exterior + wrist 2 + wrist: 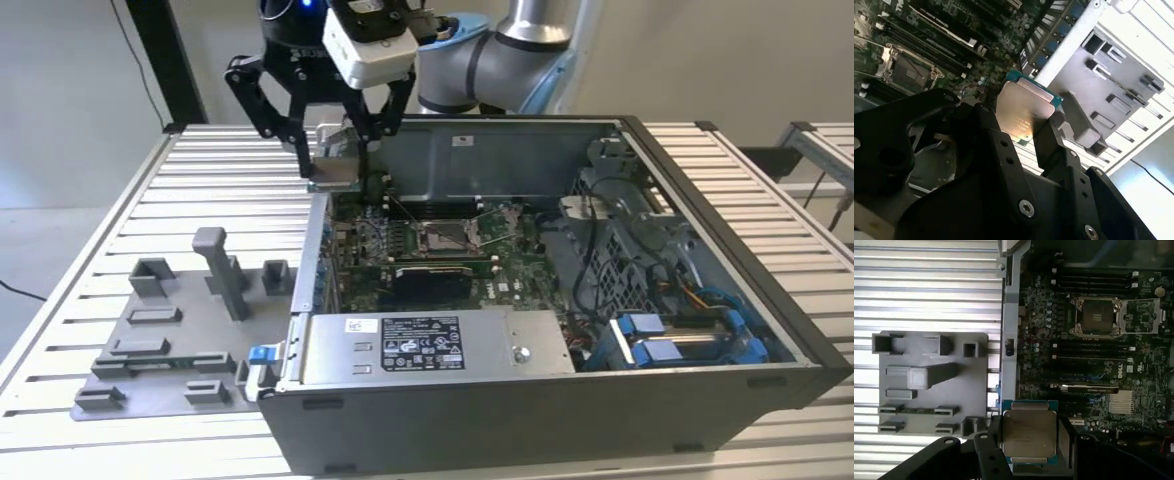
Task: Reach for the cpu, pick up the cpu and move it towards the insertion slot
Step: 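Pick up the cpu and move it towards the insertion slot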
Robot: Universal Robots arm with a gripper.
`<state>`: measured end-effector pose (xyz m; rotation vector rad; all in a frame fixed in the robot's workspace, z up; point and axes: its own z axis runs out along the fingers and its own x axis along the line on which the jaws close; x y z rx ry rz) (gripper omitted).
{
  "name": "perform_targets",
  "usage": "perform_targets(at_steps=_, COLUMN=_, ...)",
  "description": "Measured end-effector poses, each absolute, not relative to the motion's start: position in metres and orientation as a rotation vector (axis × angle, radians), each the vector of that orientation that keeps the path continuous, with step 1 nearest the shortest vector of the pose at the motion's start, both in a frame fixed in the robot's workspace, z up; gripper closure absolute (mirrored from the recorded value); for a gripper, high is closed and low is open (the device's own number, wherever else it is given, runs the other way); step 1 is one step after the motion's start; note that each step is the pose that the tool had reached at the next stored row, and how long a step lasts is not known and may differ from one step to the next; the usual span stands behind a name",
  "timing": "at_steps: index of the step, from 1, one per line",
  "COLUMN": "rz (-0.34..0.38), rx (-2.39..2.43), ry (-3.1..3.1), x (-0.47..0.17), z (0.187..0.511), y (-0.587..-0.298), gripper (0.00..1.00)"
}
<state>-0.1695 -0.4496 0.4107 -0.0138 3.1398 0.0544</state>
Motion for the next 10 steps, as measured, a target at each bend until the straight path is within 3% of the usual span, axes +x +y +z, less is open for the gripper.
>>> perform_targets(at_steps=10, rz=0.054, rx=-0.014, ry=3.140, x=-0.128, z=0.411, y=-0.450, gripper=1.00)
